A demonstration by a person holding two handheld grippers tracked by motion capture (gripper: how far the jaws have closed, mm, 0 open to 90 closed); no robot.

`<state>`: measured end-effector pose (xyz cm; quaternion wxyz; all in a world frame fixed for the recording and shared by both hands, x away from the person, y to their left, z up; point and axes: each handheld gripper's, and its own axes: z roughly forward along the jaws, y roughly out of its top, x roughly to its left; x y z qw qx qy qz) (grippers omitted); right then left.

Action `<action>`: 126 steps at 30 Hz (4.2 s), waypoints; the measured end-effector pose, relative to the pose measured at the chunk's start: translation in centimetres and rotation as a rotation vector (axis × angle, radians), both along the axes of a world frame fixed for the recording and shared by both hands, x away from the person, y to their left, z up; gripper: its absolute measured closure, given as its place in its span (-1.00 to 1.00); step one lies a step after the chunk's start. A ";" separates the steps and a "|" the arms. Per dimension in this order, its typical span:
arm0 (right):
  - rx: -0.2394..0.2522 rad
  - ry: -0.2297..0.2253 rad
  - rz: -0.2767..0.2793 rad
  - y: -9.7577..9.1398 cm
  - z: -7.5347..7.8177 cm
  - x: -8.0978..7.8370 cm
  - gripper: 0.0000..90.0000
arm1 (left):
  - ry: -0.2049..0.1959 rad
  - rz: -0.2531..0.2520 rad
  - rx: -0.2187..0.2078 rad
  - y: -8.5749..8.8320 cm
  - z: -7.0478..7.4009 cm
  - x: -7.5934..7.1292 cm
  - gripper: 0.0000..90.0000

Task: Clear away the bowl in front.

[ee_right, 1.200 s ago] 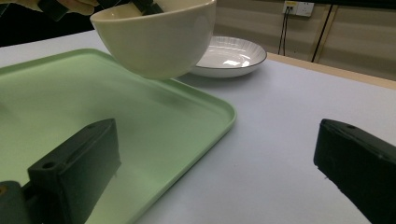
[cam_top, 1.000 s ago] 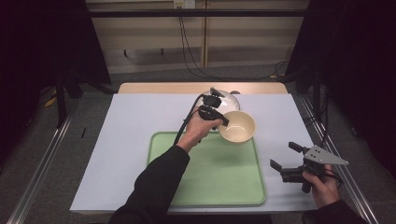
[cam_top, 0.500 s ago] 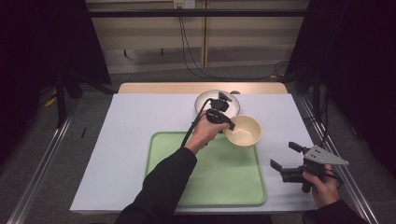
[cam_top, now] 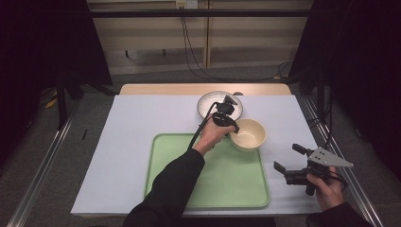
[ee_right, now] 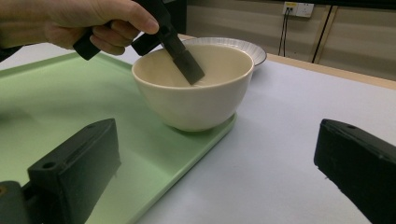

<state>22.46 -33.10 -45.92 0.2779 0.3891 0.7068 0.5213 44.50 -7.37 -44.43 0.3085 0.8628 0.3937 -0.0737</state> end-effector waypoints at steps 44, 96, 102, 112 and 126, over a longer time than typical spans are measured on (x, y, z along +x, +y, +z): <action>-0.004 -0.003 0.002 0.0 0.0 0.0 -1.00 | -0.191 -0.040 -0.087 1.2 -0.1 -1.5 -0.72; -0.013 0.005 -0.005 0.1 0.0 0.1 -1.00 | -0.658 0.202 -0.133 20.0 4.2 -10.2 -0.95; -0.016 0.004 -0.008 0.2 0.0 0.1 -1.00 | -0.680 0.223 -0.108 22.5 3.8 -12.1 -0.95; -0.022 0.005 -0.007 0.2 -0.1 0.1 -1.00 | -0.711 0.269 -0.089 26.2 3.2 -15.1 -0.96; -0.022 0.011 -0.017 0.3 -0.1 0.2 -1.00 | -0.684 0.383 -0.115 30.3 2.1 -18.8 -0.96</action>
